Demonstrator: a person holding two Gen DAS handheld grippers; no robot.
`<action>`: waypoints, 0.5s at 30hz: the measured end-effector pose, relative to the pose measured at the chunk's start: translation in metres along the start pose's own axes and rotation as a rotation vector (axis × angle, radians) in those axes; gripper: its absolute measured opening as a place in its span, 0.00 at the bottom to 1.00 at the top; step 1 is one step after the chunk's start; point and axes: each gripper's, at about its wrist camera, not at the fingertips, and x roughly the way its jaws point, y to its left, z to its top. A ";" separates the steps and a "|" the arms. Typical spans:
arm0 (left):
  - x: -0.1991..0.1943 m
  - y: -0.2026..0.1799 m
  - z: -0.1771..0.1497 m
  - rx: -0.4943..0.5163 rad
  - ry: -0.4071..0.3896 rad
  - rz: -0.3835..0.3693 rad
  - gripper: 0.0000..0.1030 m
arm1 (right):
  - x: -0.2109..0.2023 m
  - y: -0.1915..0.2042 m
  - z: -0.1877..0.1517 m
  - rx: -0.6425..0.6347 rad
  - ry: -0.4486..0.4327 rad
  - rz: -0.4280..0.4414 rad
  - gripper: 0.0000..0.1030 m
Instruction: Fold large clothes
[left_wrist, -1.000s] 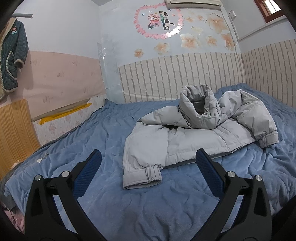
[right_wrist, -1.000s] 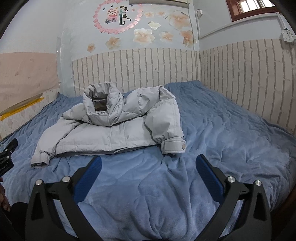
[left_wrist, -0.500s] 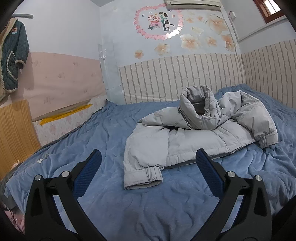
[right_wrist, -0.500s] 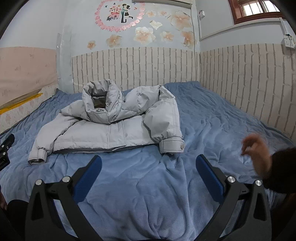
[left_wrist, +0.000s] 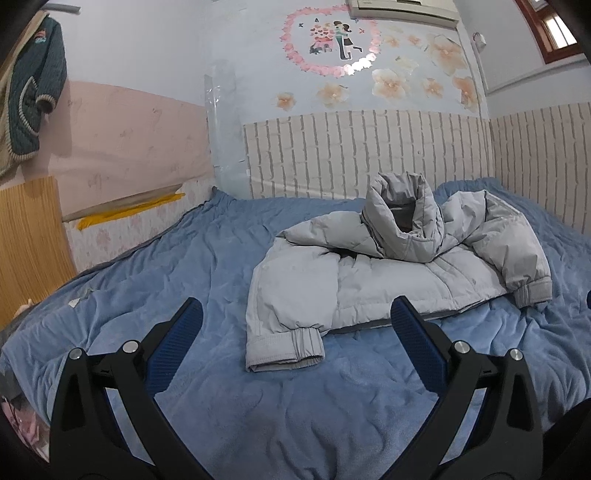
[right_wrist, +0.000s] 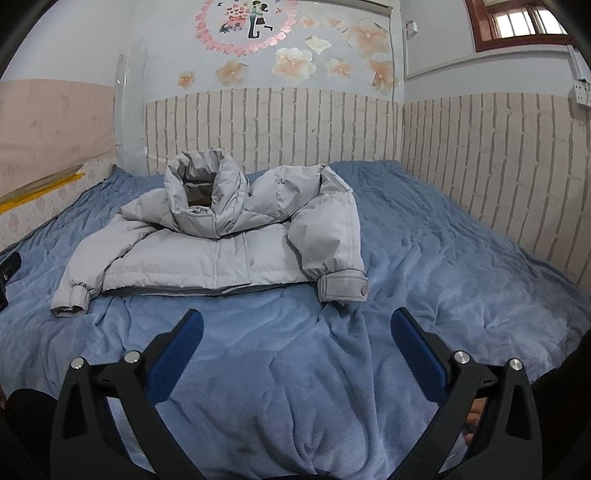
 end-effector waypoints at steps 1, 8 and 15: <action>0.001 0.001 0.000 -0.003 0.001 -0.002 0.97 | 0.000 0.002 0.000 -0.008 0.000 -0.004 0.98; 0.000 0.001 -0.001 -0.009 -0.007 -0.013 0.97 | 0.003 0.013 0.002 -0.058 0.013 -0.028 0.98; 0.004 0.017 -0.002 -0.085 0.016 -0.037 0.97 | 0.001 0.021 0.004 -0.085 0.016 -0.043 0.98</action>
